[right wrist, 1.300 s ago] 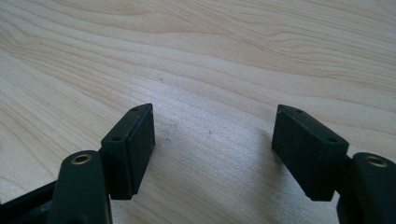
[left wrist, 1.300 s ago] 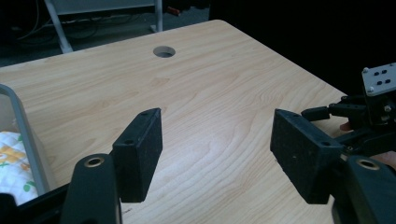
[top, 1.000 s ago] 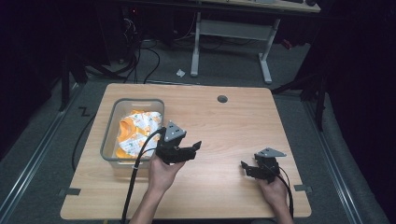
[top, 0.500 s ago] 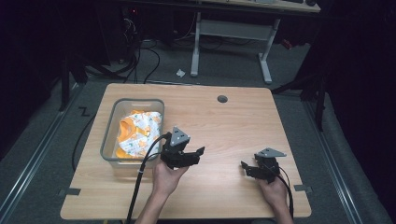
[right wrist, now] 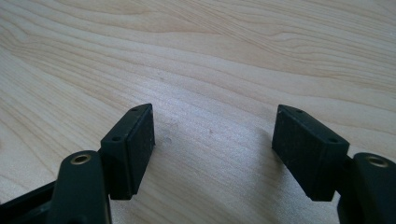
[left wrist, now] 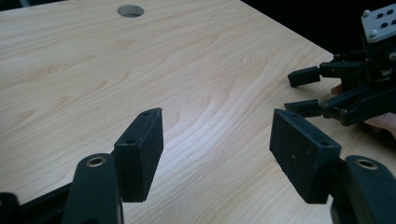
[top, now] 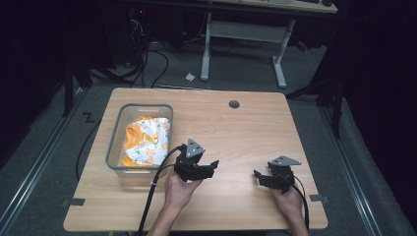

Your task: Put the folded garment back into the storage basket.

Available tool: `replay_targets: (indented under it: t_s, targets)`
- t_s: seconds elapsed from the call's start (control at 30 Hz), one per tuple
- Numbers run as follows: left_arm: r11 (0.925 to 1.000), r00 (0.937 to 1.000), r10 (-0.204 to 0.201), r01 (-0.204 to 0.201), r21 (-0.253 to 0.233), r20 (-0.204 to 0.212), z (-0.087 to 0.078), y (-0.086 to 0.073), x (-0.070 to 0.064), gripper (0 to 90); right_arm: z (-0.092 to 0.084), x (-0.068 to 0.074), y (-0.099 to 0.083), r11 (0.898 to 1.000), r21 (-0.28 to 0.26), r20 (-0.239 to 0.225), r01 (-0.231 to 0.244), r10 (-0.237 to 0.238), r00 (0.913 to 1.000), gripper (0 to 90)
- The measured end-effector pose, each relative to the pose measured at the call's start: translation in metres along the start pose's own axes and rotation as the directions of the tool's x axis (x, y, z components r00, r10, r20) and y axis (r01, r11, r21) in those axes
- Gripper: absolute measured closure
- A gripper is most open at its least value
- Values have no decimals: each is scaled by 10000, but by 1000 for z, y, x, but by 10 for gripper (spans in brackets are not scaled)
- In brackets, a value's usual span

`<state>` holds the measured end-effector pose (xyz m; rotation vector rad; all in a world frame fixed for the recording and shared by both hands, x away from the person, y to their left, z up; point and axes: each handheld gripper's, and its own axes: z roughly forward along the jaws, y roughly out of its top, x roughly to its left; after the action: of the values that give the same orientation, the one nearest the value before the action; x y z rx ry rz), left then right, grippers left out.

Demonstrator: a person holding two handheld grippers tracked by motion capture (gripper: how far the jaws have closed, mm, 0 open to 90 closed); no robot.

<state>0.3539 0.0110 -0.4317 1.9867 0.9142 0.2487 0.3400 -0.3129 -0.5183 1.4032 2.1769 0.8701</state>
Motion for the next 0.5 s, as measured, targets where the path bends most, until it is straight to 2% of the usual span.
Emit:
replay_targets:
  t_s: [0.2, 0.33, 0.5]
  targets:
    - [9999, 9999, -158, 158, 49, 65, 6, -7, 0, 356, 0, 0, 0, 10000, -2, 0, -1, 1, 10000, 301]
    - [9999, 10000, -35, 34, 102, 27, 10, -12, -1, 354, 0, 0, 0, 10000, -2, 0, -3, 3, 10000, 301]
    - [9995, 9998, -144, 141, 296, 98, 16, -21, -1, 353, 0, 0, 0, 10000, -2, -1, -2, 2, 10000, 301]
